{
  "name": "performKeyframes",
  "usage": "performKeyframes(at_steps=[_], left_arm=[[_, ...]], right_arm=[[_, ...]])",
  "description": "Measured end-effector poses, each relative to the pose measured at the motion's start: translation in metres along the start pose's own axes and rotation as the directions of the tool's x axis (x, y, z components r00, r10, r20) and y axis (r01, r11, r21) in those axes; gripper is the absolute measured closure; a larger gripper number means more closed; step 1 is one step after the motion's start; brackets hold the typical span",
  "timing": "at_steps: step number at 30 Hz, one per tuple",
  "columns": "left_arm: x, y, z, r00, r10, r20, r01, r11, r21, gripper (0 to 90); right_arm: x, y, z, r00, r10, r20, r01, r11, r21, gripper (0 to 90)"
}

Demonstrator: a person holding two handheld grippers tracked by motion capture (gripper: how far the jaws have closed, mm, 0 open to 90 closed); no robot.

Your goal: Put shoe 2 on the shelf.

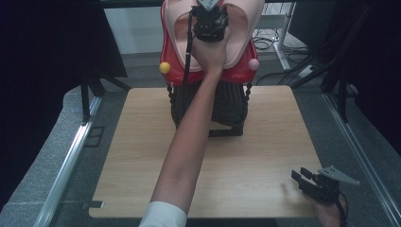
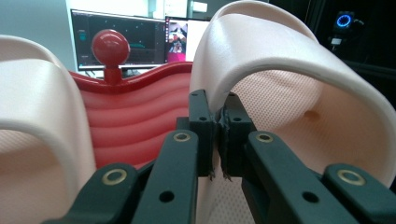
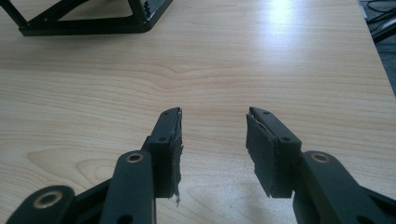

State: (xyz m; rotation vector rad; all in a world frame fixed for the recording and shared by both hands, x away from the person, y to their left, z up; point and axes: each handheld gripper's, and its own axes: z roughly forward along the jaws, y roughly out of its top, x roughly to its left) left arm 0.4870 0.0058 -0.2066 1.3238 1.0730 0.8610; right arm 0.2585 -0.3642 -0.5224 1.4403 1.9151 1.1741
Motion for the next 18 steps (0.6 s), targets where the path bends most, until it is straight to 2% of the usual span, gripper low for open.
performKeyframes(at_steps=[4, 6, 9, 15, 18], left_arm=[[-0.001, -0.004, 0.007, 0.9998, 0.001, -0.020, -0.001, 0.9998, 0.022, 85.4], [0.000, -0.005, 0.008, 0.9994, -0.009, -0.032, 0.010, 0.9997, 0.021, 85.3], [0.000, -0.005, 0.008, 0.9985, -0.003, -0.054, 0.004, 0.9997, 0.024, 85.3], [-0.002, -0.012, 0.012, 0.9978, 0.011, -0.066, -0.008, 0.9991, 0.040, 82.9], [0.001, -0.014, 0.010, 0.9982, -0.002, -0.059, 0.003, 0.9995, 0.030, 81.4]], right_arm=[[0.001, 0.000, -0.001, 1.0000, -0.003, -0.004, 0.003, 1.000, -0.001, 55.7], [0.002, 0.001, -0.002, 1.0000, -0.006, -0.005, 0.006, 1.000, -0.004, 55.7], [0.001, 0.001, -0.003, 1.0000, -0.006, -0.005, 0.006, 1.000, -0.006, 55.7], [0.001, 0.001, -0.003, 1.0000, -0.006, -0.002, 0.006, 1.000, -0.010, 55.7], [0.001, 0.002, -0.005, 1.0000, -0.002, -0.001, 0.002, 1.000, -0.012, 55.7]])
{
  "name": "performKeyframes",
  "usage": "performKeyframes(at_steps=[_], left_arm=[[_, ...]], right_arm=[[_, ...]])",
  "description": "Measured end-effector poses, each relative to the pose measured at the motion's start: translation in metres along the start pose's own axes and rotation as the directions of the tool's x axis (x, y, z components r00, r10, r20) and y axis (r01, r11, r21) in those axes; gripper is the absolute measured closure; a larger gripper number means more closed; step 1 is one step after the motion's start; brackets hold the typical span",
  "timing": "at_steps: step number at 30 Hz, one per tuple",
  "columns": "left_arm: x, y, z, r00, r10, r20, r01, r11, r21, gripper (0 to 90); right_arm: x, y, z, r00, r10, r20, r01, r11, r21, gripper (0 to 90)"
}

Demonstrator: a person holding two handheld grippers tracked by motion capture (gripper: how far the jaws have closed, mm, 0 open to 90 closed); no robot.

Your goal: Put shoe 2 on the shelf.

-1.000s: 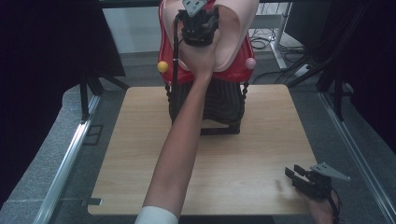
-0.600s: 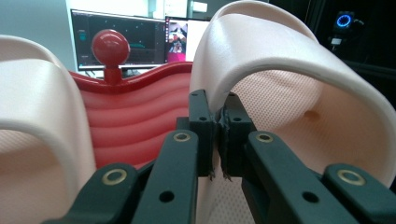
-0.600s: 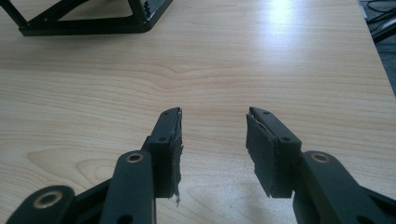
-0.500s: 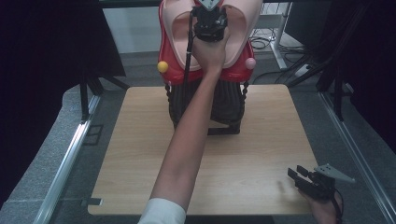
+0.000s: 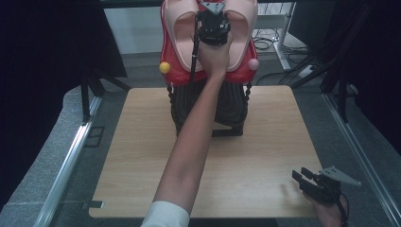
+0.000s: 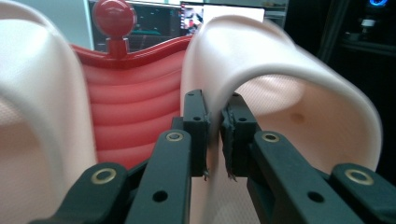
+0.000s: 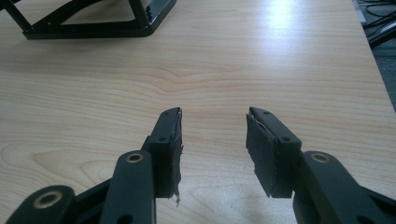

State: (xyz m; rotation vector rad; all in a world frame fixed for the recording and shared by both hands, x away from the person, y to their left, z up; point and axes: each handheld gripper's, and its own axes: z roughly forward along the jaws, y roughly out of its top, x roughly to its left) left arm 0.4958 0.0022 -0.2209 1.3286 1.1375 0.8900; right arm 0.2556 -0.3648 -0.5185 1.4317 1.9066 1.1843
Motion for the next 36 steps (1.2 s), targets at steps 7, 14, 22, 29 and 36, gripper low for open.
performKeyframes(at_steps=[7, 14, 22, 29, 36], left_arm=[[0.003, 0.004, -0.010, 0.9997, -0.005, 0.025, 0.005, 0.9998, -0.018, 68.1], [0.013, -0.002, -0.031, 0.9968, -0.013, 0.079, 0.014, 0.9999, -0.010, 56.5], [0.032, -0.022, -0.067, 0.9877, -0.018, 0.156, 0.020, 0.9998, -0.010, 52.2], [0.043, -0.034, -0.104, 0.9722, 0.002, 0.234, 0.001, 0.9999, -0.013, 50.7], [0.053, -0.062, -0.139, 0.9506, 0.030, 0.309, -0.036, 0.9992, 0.015, 49.5]], right_arm=[[-0.001, 0.001, -0.001, 1.0000, 0.000, 0.000, 0.000, 1.000, 0.002, 55.7], [0.001, 0.000, 0.001, 1.0000, -0.004, 0.005, 0.004, 1.000, 0.002, 55.7], [0.006, 0.001, 0.003, 0.9998, -0.017, 0.009, 0.017, 1.000, 0.009, 55.7], [0.007, 0.001, 0.006, 0.9997, -0.021, 0.011, 0.021, 1.000, 0.017, 55.7], [0.010, 0.002, 0.006, 0.9995, -0.029, 0.011, 0.029, 0.999, 0.016, 55.7]])
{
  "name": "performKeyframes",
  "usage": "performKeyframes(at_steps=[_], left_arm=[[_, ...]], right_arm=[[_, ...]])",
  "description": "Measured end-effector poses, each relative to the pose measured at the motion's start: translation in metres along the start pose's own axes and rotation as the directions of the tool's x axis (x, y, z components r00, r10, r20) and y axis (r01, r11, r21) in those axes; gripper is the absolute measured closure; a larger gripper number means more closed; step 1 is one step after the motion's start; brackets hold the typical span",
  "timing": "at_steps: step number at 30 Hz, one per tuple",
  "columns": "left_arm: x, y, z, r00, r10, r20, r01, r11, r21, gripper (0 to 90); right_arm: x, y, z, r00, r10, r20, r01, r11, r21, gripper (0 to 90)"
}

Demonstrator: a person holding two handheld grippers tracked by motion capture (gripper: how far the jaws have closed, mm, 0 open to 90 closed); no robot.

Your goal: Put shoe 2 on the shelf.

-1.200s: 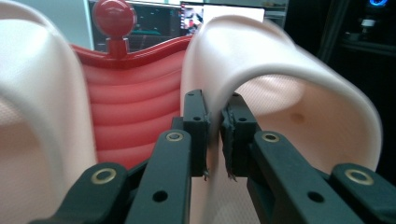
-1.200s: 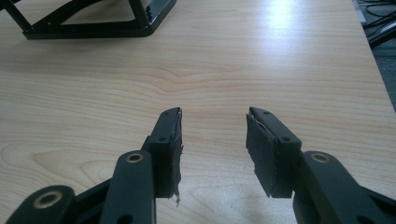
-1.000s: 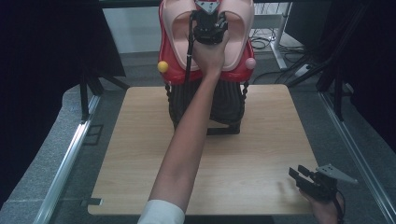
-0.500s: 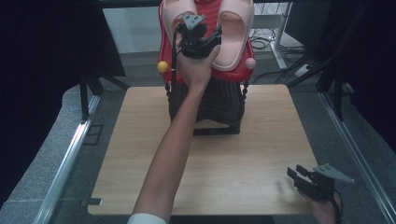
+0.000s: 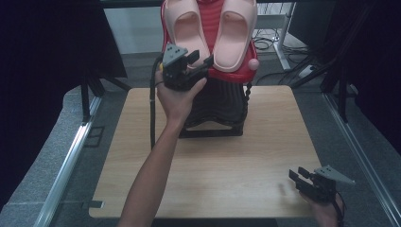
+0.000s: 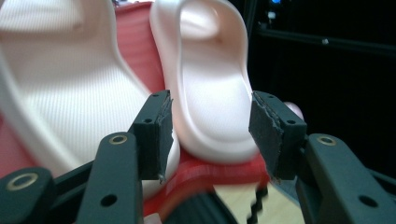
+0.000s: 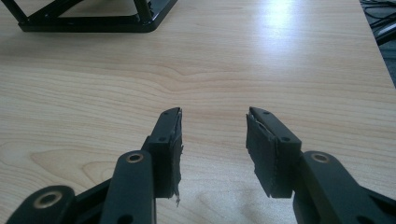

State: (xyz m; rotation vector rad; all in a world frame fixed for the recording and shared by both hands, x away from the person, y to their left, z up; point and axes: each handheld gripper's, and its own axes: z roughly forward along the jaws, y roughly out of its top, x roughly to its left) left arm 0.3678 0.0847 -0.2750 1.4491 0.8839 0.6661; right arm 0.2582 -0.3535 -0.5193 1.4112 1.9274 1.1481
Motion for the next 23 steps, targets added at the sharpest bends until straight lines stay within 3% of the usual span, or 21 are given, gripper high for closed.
performKeyframes(at_steps=[9, 17, 23], left_arm=[[0.005, -0.050, -0.044, 0.9977, 0.042, 0.053, -0.045, 0.9976, 0.052, 47.2], [0.017, -0.112, -0.078, 0.9974, 0.005, 0.072, -0.013, 0.9937, 0.111, 44.5], [0.027, -0.127, -0.084, 0.9968, -0.024, 0.076, 0.013, 0.9901, 0.140, 40.2]], right_arm=[[0.002, 0.001, 0.001, 1.0000, -0.005, 0.000, 0.005, 1.000, 0.002, 55.6], [0.003, 0.002, 0.003, 1.0000, -0.008, -0.002, 0.008, 1.000, 0.005, 55.5], [0.007, 0.005, 0.008, 0.9998, -0.020, -0.009, 0.020, 1.000, 0.009, 55.3]])
